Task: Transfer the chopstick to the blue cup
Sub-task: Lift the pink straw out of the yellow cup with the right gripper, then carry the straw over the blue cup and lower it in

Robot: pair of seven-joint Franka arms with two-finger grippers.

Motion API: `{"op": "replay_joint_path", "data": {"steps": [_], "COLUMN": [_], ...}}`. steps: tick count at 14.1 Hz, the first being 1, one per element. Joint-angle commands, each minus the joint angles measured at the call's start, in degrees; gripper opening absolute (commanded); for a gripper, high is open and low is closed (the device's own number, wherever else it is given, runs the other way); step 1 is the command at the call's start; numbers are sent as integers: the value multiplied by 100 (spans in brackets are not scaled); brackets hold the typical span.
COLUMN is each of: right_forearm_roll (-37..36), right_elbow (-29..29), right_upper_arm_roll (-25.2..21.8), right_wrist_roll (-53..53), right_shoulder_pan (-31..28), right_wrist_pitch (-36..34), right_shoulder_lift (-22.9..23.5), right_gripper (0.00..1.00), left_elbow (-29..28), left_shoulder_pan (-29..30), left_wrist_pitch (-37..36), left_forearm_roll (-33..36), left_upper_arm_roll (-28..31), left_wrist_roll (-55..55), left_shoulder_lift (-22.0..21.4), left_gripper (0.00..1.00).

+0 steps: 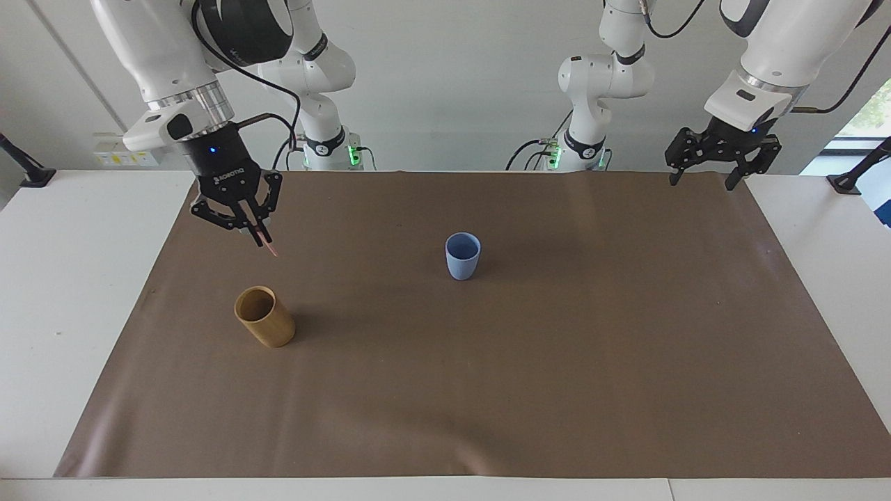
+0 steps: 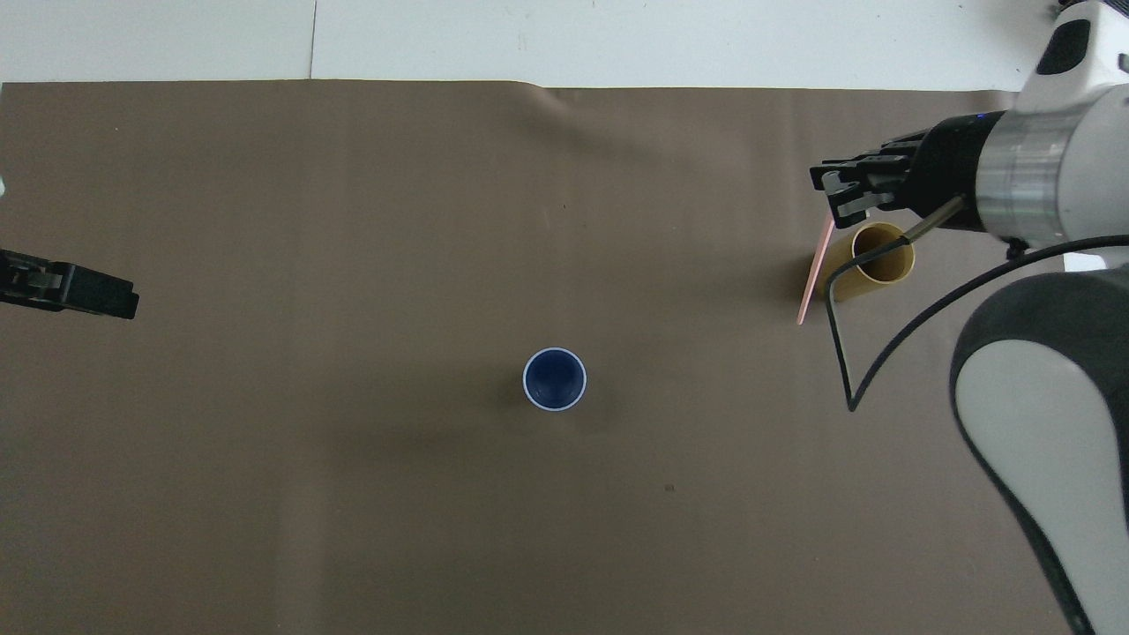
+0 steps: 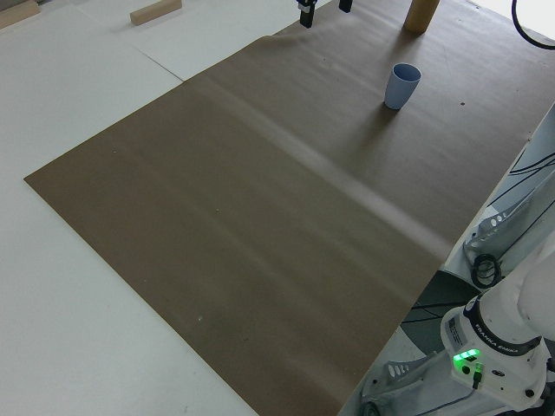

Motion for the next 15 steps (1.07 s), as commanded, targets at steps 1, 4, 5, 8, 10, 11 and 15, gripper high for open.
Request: {"op": "replay_joint_path", "data": {"steps": [1,4,5,8,10,11,15], "right_forearm_roll": [-216,-461,-593,-848,-972,-998,-1148], "right_elbow": [91,82,82,82,65,30,-189], "right_upper_arm_roll": [49,49,58,58,58,58,49], "right_wrist_roll": [905,1880,2092,2559,2700,2709,2780], "right_shoulder_pan": [451,1190,1340,1727,1876,1938,2053], "right_wrist_pitch": [162,645,794,1058,1348,1523,1674], "right_shoulder_lift": [65,240,284,407,573,661,715], "right_gripper": [0,0,0,0,0,0,0], "left_elbow": [86,86,86,86,78,77,-72], "left_shoulder_pan": [83,83,83,74,126,205,206], "left_wrist_pitch": [-132,-167,-141,-158,-237,-437,-501], "left_forearm_roll": [-45,-45,-45,-45,-45,-45,-63], "left_upper_arm_roll": [-56,-56,-56,-65,-56,-65,-65], "left_wrist_roll": [34,34,17,34,34,17,17], "left_shoulder_lift": [17,8,17,8,0,0,-114], "left_gripper": [100,100,100,100,100,100,100]}}
